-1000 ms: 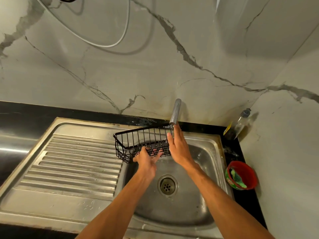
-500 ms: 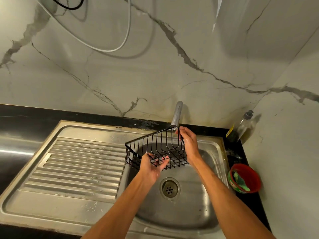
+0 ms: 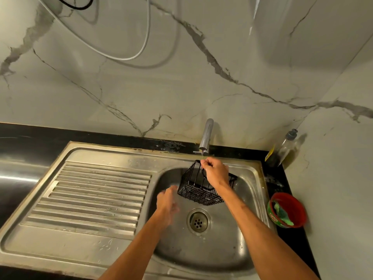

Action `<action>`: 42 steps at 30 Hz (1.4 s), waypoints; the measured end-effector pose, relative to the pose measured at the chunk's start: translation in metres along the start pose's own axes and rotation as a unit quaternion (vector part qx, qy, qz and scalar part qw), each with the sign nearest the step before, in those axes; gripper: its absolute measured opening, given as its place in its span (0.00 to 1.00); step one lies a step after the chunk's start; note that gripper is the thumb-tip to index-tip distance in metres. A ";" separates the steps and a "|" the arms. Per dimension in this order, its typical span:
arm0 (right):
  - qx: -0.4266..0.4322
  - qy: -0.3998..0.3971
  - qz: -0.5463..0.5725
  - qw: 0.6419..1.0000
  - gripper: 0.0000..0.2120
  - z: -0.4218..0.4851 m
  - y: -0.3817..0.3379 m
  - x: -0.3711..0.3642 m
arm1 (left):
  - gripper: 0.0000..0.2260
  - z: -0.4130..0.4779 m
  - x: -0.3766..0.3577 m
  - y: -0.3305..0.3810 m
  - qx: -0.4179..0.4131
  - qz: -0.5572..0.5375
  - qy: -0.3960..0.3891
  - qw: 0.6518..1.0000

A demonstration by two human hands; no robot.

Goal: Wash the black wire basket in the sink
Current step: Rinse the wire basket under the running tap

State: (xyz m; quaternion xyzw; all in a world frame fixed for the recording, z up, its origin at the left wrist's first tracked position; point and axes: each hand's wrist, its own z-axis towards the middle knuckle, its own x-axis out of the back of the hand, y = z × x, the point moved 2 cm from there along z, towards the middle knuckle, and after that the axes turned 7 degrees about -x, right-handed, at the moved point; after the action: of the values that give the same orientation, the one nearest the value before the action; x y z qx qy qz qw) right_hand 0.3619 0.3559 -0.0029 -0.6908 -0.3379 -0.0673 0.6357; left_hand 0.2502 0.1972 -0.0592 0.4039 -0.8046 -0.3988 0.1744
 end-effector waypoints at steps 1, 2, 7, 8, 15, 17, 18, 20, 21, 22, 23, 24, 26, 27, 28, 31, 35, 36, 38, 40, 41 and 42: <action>0.014 -0.001 -0.025 1.000 0.16 0.000 -0.002 -0.001 | 0.27 0.003 0.000 0.007 -0.103 0.080 0.009 0.991; 0.027 -0.006 -0.044 0.999 0.16 0.000 -0.004 -0.003 | 0.31 0.001 -0.003 0.017 -0.186 0.138 -0.010 0.973; 0.072 -0.062 -0.072 0.993 0.14 0.002 -0.021 -0.008 | 0.32 0.003 -0.036 0.068 -0.362 0.303 -0.200 0.859; 0.076 -0.065 -0.065 0.993 0.14 0.002 -0.023 -0.008 | 0.28 0.007 -0.039 0.076 -0.374 0.320 -0.209 0.845; 0.135 0.042 -0.103 0.985 0.13 -0.005 -0.024 0.002 | 0.10 0.026 -0.033 0.094 -0.340 0.312 -0.223 0.858; 0.194 0.005 -0.202 0.960 0.21 -0.020 -0.017 -0.011 | 0.09 0.025 -0.033 0.089 -0.320 0.277 -0.222 0.879; 0.231 -0.019 -0.244 0.942 0.25 -0.029 -0.012 -0.018 | 0.09 0.023 -0.033 0.089 -0.314 0.258 -0.223 0.886; 0.247 -0.030 -0.286 0.925 0.27 -0.029 0.008 -0.017 | 0.12 0.015 -0.036 0.089 -0.310 0.232 -0.234 0.892; 0.207 -0.022 -0.288 0.935 0.27 -0.022 0.018 -0.010 | 0.13 0.012 -0.038 0.089 -0.310 0.229 -0.241 0.891; 0.149 -0.015 -0.281 0.948 0.28 -0.017 0.025 -0.002 | 0.14 0.010 -0.038 0.088 -0.309 0.231 -0.242 0.890; 0.111 -0.014 -0.275 0.955 0.28 -0.016 0.030 0.002 | 0.15 0.010 -0.038 0.087 -0.312 0.234 -0.238 0.889; 0.123 -0.015 -0.275 0.953 0.28 -0.019 0.029 0.001 | 0.16 0.010 -0.039 0.088 -0.320 0.238 -0.235 0.886; 0.224 -0.037 -0.273 0.935 0.28 -0.035 0.018 -0.014 | 0.15 0.011 -0.042 0.092 -0.332 0.231 -0.233 0.884; 0.252 -0.044 -0.258 0.932 0.28 -0.039 0.017 -0.017 | 0.14 0.013 -0.043 0.093 -0.333 0.219 -0.232 0.887; 0.246 -0.033 -0.246 0.937 0.28 -0.037 0.017 -0.015 | 0.13 0.012 -0.043 0.094 -0.330 0.208 -0.230 0.892; 0.083 0.015 -0.186 0.979 0.30 -0.006 0.028 0.006 | 0.11 0.011 -0.040 0.092 -0.302 0.134 -0.214 0.919; 0.212 -0.011 -0.283 0.935 0.28 -0.021 0.004 -0.004 | 0.11 0.014 -0.038 0.091 -0.256 0.027 -0.189 0.948; 0.240 -0.014 -0.297 0.924 0.28 -0.022 0.001 -0.005 | 0.11 0.015 -0.038 0.090 -0.246 0.012 -0.191 0.950; 0.206 0.007 -0.262 0.943 0.27 -0.011 0.000 0.005 | 0.11 0.013 -0.038 0.087 -0.236 -0.003 -0.195 0.952; 0.089 0.020 -0.191 0.977 0.26 0.004 0.010 0.017 | 0.11 0.012 -0.037 0.084 -0.227 -0.013 -0.181 0.957; 0.040 0.013 -0.165 0.985 0.26 0.006 0.013 0.020 | 0.12 0.014 -0.036 0.084 -0.222 -0.021 -0.172 0.960; 0.005 -0.006 -0.122 0.993 0.27 0.007 0.015 0.021 | 0.12 0.014 -0.034 0.084 -0.213 -0.032 -0.164 0.963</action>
State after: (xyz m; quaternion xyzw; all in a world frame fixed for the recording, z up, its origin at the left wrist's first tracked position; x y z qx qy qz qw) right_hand 0.3834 0.3707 -0.0058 -0.6417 -0.4236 -0.1388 0.6241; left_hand 0.2197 0.2612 -0.0004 0.3117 -0.7055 -0.6271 0.1090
